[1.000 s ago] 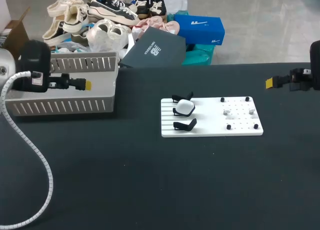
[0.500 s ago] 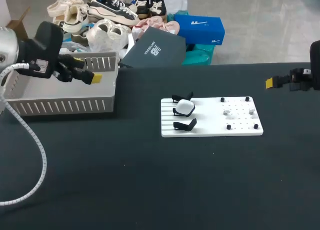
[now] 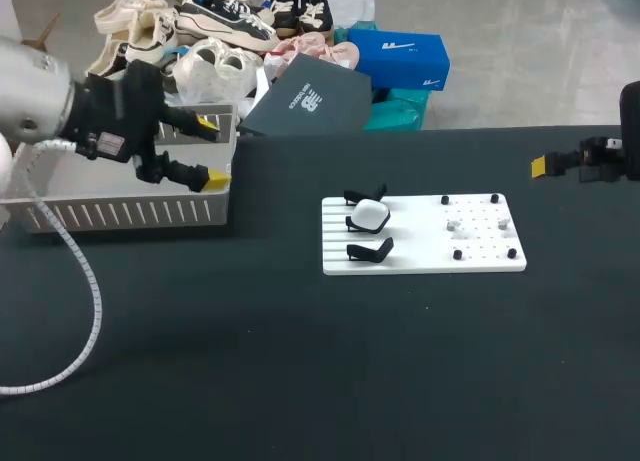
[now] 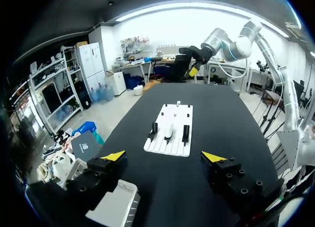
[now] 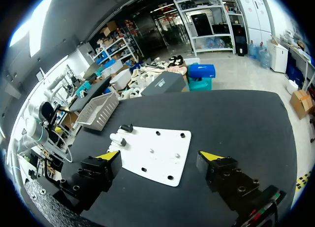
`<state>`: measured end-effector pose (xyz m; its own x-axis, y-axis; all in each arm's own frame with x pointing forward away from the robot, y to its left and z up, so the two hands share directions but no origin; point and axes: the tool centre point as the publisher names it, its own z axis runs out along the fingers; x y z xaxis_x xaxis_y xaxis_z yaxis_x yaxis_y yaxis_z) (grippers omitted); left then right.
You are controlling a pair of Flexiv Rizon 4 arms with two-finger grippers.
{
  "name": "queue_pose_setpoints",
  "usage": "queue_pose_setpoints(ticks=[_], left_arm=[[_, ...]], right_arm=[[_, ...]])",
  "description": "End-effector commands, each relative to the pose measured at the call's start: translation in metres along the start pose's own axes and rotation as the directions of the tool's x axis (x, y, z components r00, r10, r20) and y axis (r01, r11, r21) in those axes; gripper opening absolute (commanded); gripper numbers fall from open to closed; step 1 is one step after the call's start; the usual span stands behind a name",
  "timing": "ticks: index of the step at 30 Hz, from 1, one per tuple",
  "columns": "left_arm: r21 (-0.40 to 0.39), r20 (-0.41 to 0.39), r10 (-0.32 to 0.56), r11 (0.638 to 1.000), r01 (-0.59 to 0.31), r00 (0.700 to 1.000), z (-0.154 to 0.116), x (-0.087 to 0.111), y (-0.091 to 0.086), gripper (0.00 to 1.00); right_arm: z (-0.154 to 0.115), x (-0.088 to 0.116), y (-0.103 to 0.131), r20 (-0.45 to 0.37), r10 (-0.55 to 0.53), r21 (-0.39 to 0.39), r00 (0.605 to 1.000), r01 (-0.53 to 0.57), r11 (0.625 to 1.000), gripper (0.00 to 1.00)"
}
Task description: Pick up each earbud case from the left stands, insert the matching earbuds, close the lid, and place the case in the box.
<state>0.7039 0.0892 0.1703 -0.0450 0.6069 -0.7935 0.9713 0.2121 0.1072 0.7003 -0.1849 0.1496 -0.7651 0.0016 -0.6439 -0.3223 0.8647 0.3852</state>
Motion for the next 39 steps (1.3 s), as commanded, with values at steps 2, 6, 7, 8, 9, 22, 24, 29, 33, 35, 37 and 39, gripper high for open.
queue_pose_setpoints(ticks=[2,6,7,8,9,22,24,29,33,35,37,39], left_arm=[[0.134,-0.019,0.044,0.990,-0.041,0.999,0.034,-0.004,0.005,1.00],[0.153,-0.020,0.053,0.987,-0.049,0.998,0.050,-0.004,0.001,1.00],[0.169,-0.016,0.062,0.984,-0.058,0.998,0.054,-0.005,0.000,1.00],[0.169,-0.016,0.056,0.984,-0.052,0.998,0.059,-0.005,-0.002,1.00],[0.170,-0.015,0.052,0.984,-0.048,0.999,0.062,-0.005,-0.003,1.00],[0.211,0.004,-0.018,0.977,0.016,1.000,0.106,0.002,-0.017,0.96],[0.214,0.009,-0.032,0.976,0.029,0.999,0.113,0.005,-0.018,0.95],[0.188,0.024,-0.032,0.982,0.027,0.999,0.127,0.009,-0.019,0.78],[0.189,0.026,-0.040,0.981,0.034,0.999,0.138,0.012,-0.018,0.85],[0.191,0.032,-0.037,0.981,0.031,0.999,0.142,0.013,-0.018,0.82],[0.194,0.039,-0.040,0.981,0.032,0.998,0.146,0.013,-0.018,0.78],[0.195,0.044,-0.040,0.980,0.030,0.998,0.150,0.013,-0.018,0.73]], right_arm=[[0.000,0.000,-0.001,-0.002,-0.001,-0.002,1.000,0.001,1.000,1.00],[0.000,0.000,-0.001,-0.002,-0.001,-0.002,1.000,0.001,1.000,1.00],[0.000,0.000,-0.001,-0.002,-0.001,-0.002,1.000,0.001,1.000,1.00],[0.000,0.000,-0.001,-0.002,-0.001,-0.002,1.000,0.001,1.000,1.00],[0.000,0.000,-0.001,-0.002,-0.001,-0.002,1.000,0.001,1.000,1.00],[0.000,0.000,-0.001,-0.002,-0.001,-0.002,1.000,0.001,1.000,1.00],[0.000,0.000,-0.001,-0.002,-0.001,-0.002,1.000,0.001,1.000,1.00],[0.000,0.000,-0.001,-0.002,-0.001,-0.002,1.000,0.001,1.000,1.00],[0.000,0.000,-0.001,-0.002,-0.001,-0.002,1.000,0.001,1.000,1.00],[0.000,0.000,-0.001,-0.002,-0.001,-0.002,1.000,0.001,1.000,1.00],[0.000,0.000,-0.001,-0.002,-0.001,-0.002,1.000,0.001,1.000,1.00],[0.000,0.000,-0.001,-0.002,-0.001,-0.002,1.000,0.001,1.000,1.00]])
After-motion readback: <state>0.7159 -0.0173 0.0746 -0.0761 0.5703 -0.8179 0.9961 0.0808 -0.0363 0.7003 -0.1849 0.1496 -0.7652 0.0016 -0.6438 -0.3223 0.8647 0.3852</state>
